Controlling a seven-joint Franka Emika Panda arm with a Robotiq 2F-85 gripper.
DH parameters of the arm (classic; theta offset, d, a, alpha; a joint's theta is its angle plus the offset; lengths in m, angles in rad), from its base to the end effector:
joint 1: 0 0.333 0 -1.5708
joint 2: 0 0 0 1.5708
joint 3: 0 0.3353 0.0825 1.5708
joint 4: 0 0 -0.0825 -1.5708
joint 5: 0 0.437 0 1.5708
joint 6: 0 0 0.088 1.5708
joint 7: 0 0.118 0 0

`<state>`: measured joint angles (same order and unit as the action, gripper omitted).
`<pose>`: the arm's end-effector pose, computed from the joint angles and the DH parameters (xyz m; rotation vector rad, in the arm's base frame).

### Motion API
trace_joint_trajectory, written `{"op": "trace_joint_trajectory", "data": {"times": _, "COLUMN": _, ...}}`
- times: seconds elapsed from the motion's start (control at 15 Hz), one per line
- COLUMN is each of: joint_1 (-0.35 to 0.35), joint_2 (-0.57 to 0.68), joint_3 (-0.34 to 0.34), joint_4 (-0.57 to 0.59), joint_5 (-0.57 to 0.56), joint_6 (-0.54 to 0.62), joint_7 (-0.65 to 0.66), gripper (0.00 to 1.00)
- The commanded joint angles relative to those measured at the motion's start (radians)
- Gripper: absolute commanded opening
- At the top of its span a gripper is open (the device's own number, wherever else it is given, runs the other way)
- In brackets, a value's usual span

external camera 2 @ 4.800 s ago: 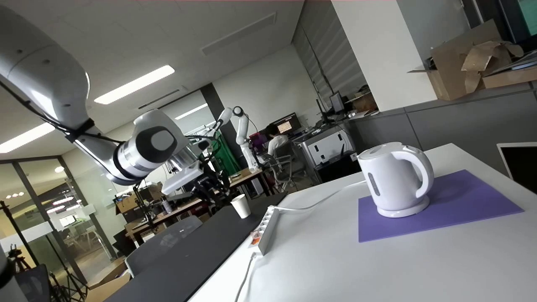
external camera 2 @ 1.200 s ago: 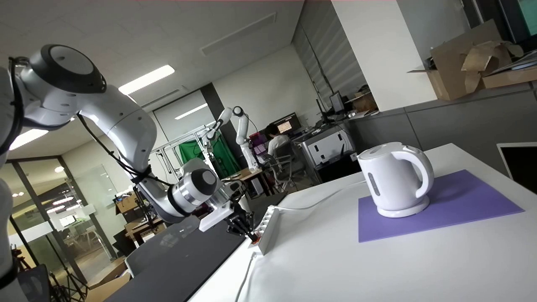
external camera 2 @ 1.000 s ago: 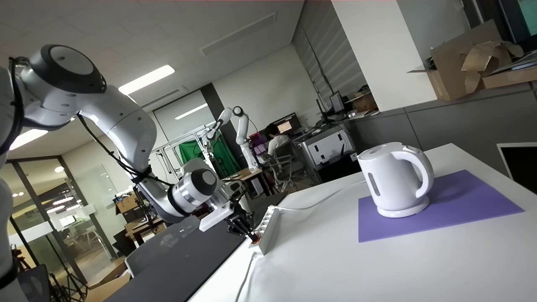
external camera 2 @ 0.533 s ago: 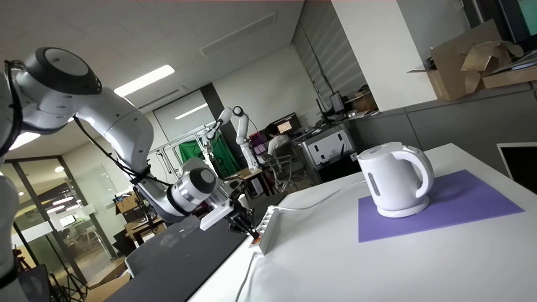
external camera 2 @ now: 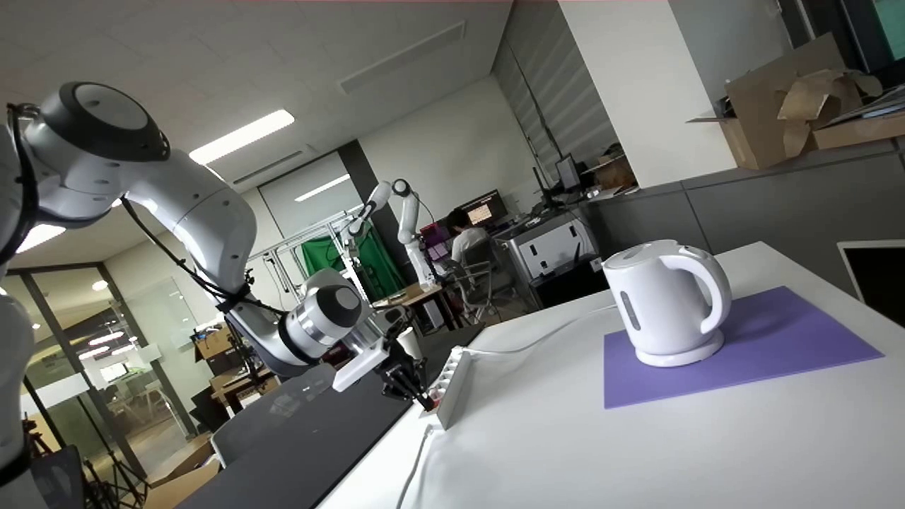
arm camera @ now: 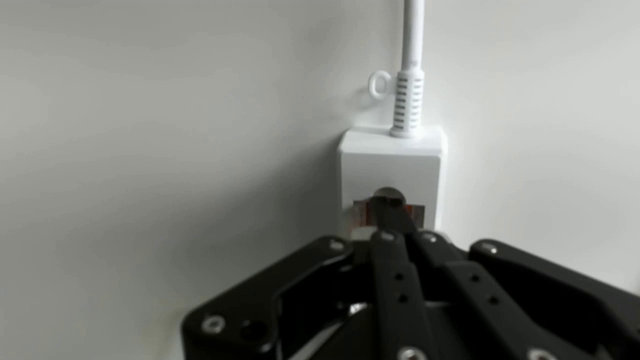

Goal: Switch on the extension cord then turn the kettle on and off

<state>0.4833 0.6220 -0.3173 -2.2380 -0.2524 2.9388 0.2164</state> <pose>0.5584 0.0917 0.0645 2.8893 0.3789 0.1917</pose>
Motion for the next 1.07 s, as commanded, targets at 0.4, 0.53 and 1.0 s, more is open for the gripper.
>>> {"op": "trace_joint_trajectory", "data": {"times": 0.4, "joint_1": -0.106, "joint_2": 0.016, "joint_3": 0.082, "joint_4": 0.018, "joint_5": 0.021, "joint_6": 0.004, "joint_7": -0.022, "gripper": 0.0}}
{"op": "trace_joint_trajectory", "data": {"times": 0.53, "joint_1": -0.178, "joint_2": 0.021, "joint_3": 0.138, "joint_4": 0.024, "joint_5": 0.041, "joint_6": 0.018, "joint_7": -0.061, "gripper": 0.0}}
{"op": "trace_joint_trajectory", "data": {"times": 1.0, "joint_1": -0.63, "joint_2": 0.075, "joint_3": 0.506, "joint_4": 0.096, "joint_5": 0.233, "joint_6": -0.052, "joint_7": -0.402, "gripper": 0.0}}
